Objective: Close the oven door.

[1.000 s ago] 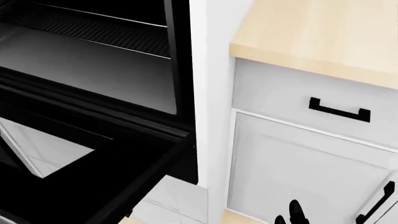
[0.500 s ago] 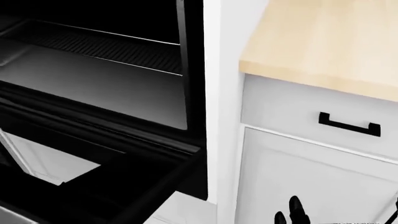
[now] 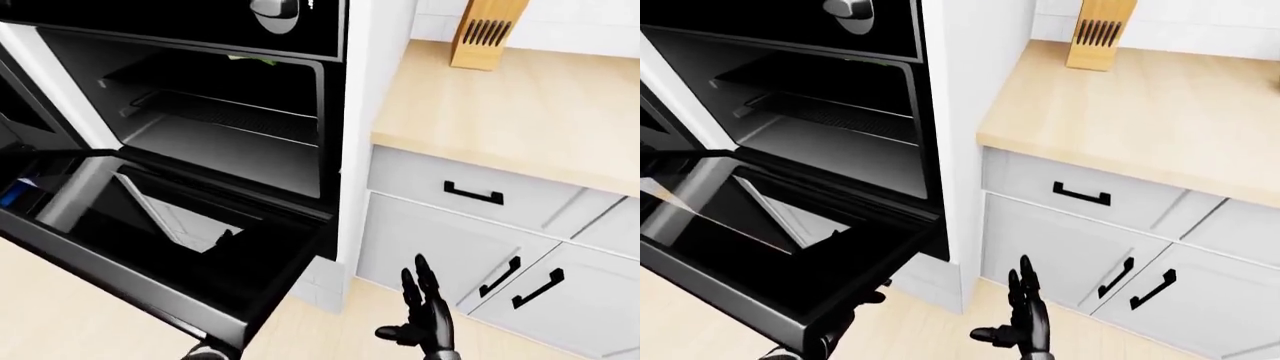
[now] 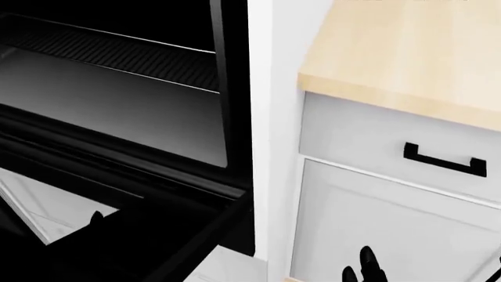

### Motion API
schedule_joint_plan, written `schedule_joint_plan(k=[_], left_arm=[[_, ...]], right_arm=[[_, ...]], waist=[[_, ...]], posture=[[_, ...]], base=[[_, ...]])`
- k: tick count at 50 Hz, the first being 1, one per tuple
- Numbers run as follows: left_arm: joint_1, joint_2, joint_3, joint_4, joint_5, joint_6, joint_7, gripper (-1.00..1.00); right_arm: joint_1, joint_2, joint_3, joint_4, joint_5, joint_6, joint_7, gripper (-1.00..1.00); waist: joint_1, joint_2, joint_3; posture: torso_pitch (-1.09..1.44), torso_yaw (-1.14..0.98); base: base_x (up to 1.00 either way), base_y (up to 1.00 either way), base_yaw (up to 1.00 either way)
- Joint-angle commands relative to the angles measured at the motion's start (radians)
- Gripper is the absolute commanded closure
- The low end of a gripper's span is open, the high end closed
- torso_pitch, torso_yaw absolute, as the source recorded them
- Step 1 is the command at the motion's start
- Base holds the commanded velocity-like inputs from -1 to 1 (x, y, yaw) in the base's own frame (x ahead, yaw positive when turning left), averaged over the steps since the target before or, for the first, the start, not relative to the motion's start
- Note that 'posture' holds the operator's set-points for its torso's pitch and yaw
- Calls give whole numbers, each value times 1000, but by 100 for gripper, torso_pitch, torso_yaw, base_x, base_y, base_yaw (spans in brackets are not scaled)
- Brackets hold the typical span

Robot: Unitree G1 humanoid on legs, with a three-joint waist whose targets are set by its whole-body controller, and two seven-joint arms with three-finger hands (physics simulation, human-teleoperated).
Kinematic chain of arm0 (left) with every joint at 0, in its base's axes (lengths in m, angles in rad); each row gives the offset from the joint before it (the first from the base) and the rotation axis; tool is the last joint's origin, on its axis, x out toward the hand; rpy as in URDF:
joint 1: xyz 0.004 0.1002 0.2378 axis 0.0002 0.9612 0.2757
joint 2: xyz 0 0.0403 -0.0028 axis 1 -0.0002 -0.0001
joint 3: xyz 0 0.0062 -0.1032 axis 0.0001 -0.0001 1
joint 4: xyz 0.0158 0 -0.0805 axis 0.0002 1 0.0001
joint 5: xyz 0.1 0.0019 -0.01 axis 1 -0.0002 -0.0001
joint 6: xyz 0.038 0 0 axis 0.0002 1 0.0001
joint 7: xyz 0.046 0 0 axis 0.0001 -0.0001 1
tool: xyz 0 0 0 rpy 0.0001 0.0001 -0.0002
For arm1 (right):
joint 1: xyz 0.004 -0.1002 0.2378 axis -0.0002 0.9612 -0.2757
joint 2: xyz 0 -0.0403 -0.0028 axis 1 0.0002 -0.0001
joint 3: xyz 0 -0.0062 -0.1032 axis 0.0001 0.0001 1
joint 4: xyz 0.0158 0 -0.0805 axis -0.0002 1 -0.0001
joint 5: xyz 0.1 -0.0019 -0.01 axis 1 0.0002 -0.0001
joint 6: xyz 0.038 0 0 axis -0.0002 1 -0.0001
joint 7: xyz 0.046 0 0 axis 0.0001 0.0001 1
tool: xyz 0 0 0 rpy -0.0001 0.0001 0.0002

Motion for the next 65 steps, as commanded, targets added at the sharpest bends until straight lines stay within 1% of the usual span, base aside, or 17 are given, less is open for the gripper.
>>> schedule_joint_plan(k=[1, 7, 11, 13, 15, 22, 28, 33, 37, 48, 58, 61, 65], left_arm=[[-32, 7, -8, -29, -25, -44, -2, -100], [-48, 3, -31, -32, -78, -79, -34, -100], [-57, 5, -44, -35, -107, -108, -52, -100], [-62, 7, -48, -36, -125, -121, -66, -100], [-64, 9, -54, -37, -134, -126, -65, -100], [-93, 19, -56, -41, -180, -136, -92, -100], [-102, 28, -67, -45, -217, -158, -118, -100], [-111, 32, -70, -46, -235, -157, -121, -100], [-115, 35, -72, -48, -249, -165, -132, -100], [-133, 38, -82, -53, -281, -169, -155, -100], [-159, 45, -92, -64, -328, -180, -192, -100], [-169, 53, -89, -72, -355, -190, -224, -100], [-176, 57, -99, -77, -377, -196, -238, -100]], right_arm=[[-16, -1, -1, -17, 1, -30, 10, -100], [-16, 0, -4, -12, 5, -36, 15, -100], [11, -1, 11, -71, -11, -9, -16, -100], [9, 2, 0, -45, 3, -31, 8, -100], [-20, 4, -15, 17, 23, -57, 42, -100], [-6, 8, -16, 18, 38, -70, 54, -100], [-20, 6, -21, 39, 48, -73, 67, -100], [1, 4, -8, -5, 37, -56, 46, -100], [-8, 3, -9, 1, 34, -51, 43, -100], [10, 2, 0, -38, 22, -31, 25, -100], [1, 3, -4, -21, 23, -38, 31, -100], [0, 2, -3, -22, 21, -37, 28, -100], [-1, 4, -5, -14, 23, -44, 32, -100]], waist=[[-2, 0, -19], [-8, 1, -17], [-10, 1, -15], [-10, 1, -13], [-12, 2, -12], [-11, 2, -11], [-9, 2, -12], [-6, 0, -15], [-4, -1, -16], [3, -8, -19], [7, -11, -22], [7, -12, -23], [9, -13, -22]], posture=[[0, 0], [0, 0], [0, 0], [0, 0], [0, 0], [0, 0], [0, 0], [0, 0], [0, 0], [0, 0], [0, 0], [0, 0], [0, 0]], base=[[0, 0, 0], [0, 0, 0], [0, 0, 0], [0, 0, 0], [0, 0, 0], [0, 0, 0], [0, 0, 0], [0, 0, 0], [0, 0, 0], [0, 0, 0], [0, 0, 0], [0, 0, 0], [0, 0, 0]])
